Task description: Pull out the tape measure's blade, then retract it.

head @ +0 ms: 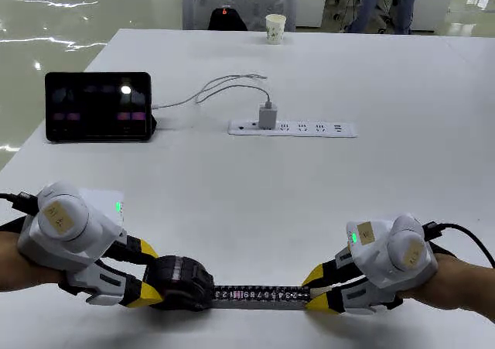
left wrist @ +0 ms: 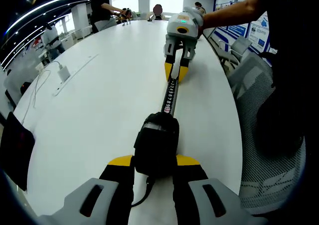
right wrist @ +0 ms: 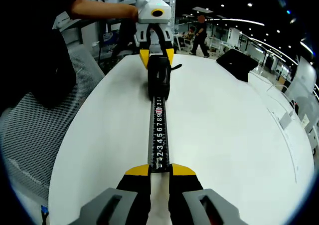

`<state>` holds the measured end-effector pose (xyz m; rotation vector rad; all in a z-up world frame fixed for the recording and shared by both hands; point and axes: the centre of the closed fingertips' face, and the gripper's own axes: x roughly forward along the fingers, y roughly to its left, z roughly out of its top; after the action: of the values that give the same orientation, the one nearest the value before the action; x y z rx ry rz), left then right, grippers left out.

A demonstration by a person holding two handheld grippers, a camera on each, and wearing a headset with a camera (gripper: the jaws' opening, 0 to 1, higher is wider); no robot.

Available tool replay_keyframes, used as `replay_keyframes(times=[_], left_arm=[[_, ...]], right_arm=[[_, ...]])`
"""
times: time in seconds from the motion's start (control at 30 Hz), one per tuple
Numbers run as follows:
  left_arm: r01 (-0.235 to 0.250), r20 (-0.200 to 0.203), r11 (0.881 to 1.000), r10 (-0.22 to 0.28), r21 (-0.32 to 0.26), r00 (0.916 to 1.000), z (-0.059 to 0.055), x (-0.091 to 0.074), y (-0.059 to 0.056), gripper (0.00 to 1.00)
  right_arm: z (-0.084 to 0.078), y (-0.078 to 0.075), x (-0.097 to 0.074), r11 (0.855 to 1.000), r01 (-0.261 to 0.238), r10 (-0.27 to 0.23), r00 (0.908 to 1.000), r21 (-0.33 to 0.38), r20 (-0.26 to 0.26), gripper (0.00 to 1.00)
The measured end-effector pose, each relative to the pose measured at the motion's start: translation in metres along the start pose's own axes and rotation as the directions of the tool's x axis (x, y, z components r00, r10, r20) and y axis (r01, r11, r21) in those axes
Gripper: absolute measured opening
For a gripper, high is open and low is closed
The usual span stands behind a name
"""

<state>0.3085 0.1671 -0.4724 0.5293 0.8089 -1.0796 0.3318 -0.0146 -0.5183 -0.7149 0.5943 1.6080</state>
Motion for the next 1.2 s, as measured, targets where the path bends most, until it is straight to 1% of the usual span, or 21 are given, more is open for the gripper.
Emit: replay_keyframes(times=[0.37,1.2], left_arm=[[-0.004,0.001,1.000,0.004,-0.005,1.0000,0.000,0.000,0.000,0.24],[-0.005,-0.002,1.000,0.005,-0.005,1.0000,0.001,0.000,-0.002,0.24]], right_arm=[[-0.008,0.000,-0.008,1.000,0.006,-0.006,1.0000,0.006,-0.007,0.09],[-0.037,0.003,-0.034,0.999,0.021,-0.020,0.9988,0.038,-0.045,0.09]])
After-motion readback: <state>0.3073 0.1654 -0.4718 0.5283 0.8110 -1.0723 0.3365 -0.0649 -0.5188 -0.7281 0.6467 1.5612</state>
